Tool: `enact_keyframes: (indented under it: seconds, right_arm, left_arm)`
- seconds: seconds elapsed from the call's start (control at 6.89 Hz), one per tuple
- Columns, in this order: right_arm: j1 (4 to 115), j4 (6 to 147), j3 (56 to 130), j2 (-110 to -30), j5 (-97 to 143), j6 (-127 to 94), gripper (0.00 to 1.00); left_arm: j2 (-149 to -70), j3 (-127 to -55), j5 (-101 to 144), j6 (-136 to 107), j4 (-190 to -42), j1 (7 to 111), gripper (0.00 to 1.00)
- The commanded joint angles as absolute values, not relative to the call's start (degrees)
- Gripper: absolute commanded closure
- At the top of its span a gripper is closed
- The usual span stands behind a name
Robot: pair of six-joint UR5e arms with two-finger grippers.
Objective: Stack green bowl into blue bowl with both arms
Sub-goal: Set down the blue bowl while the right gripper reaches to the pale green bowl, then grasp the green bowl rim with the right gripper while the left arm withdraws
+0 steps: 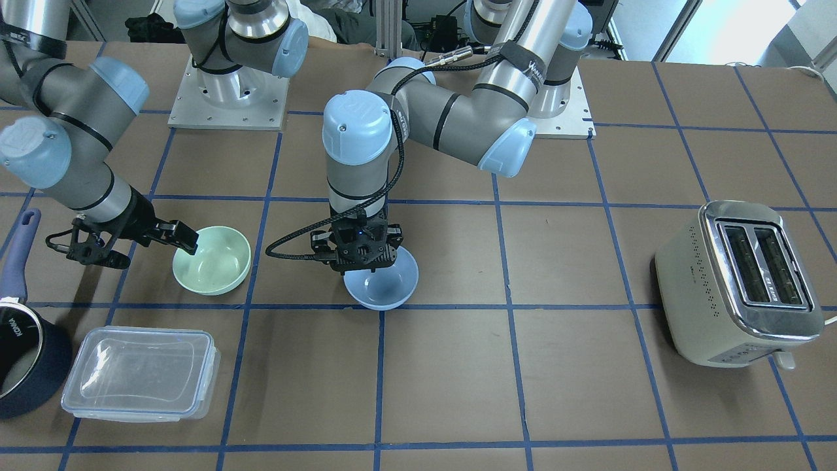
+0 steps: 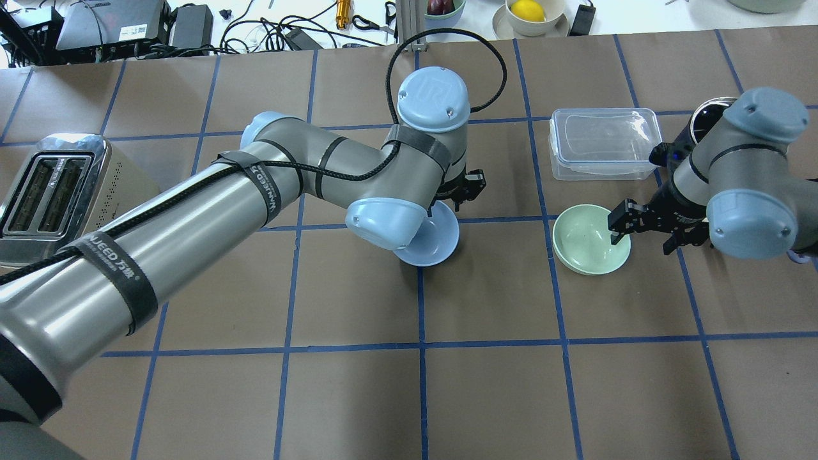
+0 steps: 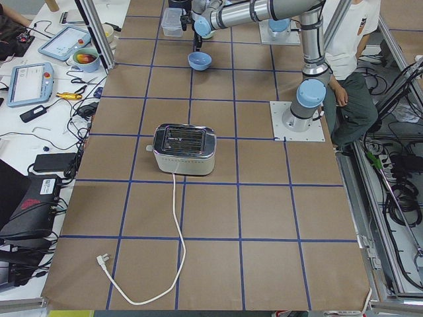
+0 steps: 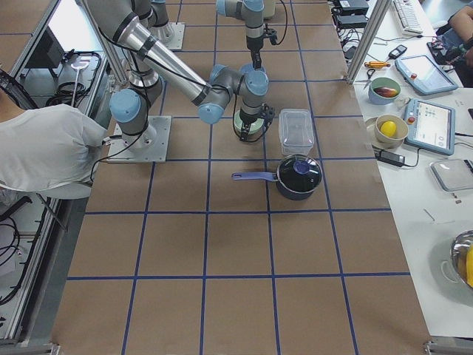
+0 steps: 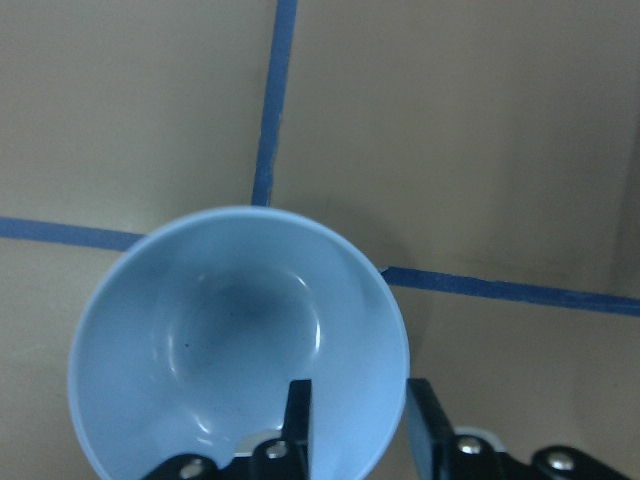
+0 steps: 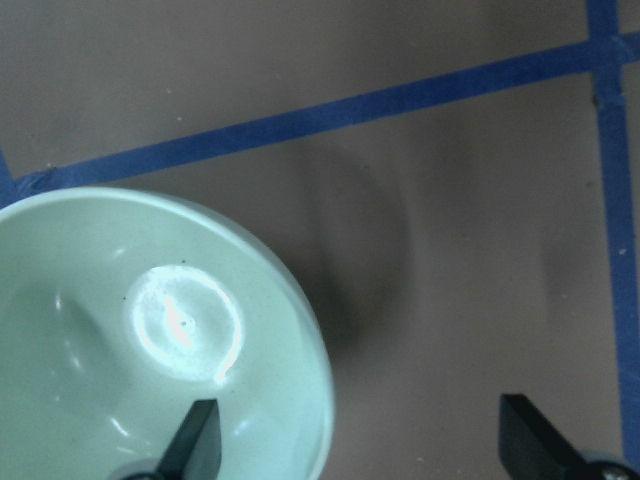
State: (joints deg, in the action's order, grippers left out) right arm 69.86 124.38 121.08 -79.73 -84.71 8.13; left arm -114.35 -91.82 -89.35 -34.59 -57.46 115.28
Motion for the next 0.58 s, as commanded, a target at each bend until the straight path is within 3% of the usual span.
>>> enact_keyframes:
  seconds: [0.0,0.15,0.44]
  right_arm:
    - [69.87,126.91,122.26,-78.05,-83.58,8.09,0.85]
    - [69.87,126.74,121.82,-78.05,-83.24,8.09,1.00]
    - [69.87,126.74,121.12,-78.31,-82.88,8.26,1.00]
  left_arm:
    - [-108.41,-88.35,-87.28,-25.99,-67.97,108.23,0.00]
    - [-105.06,-86.24,-87.01,-19.49,-74.12,103.41,0.00]
    - [-96.55,-83.94,-88.23,-5.82,-90.96,93.82,0.02]
